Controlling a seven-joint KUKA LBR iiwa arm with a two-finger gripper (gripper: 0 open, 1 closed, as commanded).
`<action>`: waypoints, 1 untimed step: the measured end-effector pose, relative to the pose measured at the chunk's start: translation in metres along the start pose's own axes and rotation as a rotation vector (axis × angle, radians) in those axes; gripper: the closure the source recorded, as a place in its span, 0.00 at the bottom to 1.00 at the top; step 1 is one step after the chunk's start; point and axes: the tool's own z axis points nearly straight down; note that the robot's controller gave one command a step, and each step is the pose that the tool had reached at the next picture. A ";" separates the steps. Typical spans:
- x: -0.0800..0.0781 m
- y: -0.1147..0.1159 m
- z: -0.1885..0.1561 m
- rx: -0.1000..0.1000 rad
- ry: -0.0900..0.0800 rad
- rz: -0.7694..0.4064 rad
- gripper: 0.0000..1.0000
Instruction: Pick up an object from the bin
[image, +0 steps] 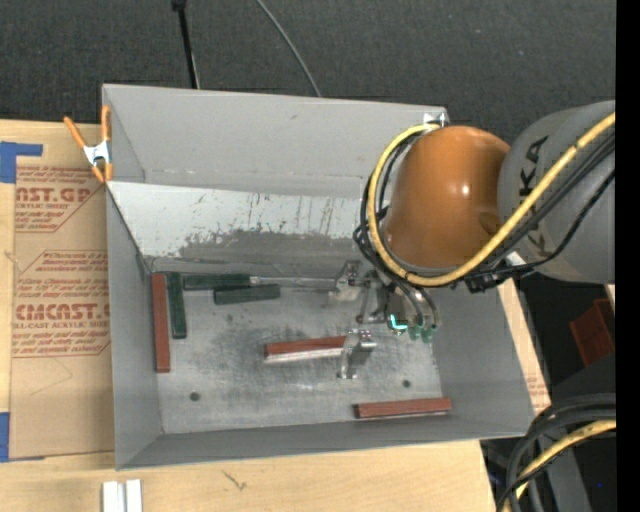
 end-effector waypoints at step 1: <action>-0.002 0.000 -0.003 0.000 -0.007 0.001 0.00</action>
Offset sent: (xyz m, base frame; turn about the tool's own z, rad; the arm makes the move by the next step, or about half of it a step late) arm 0.0550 -0.0113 -0.1458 -0.0126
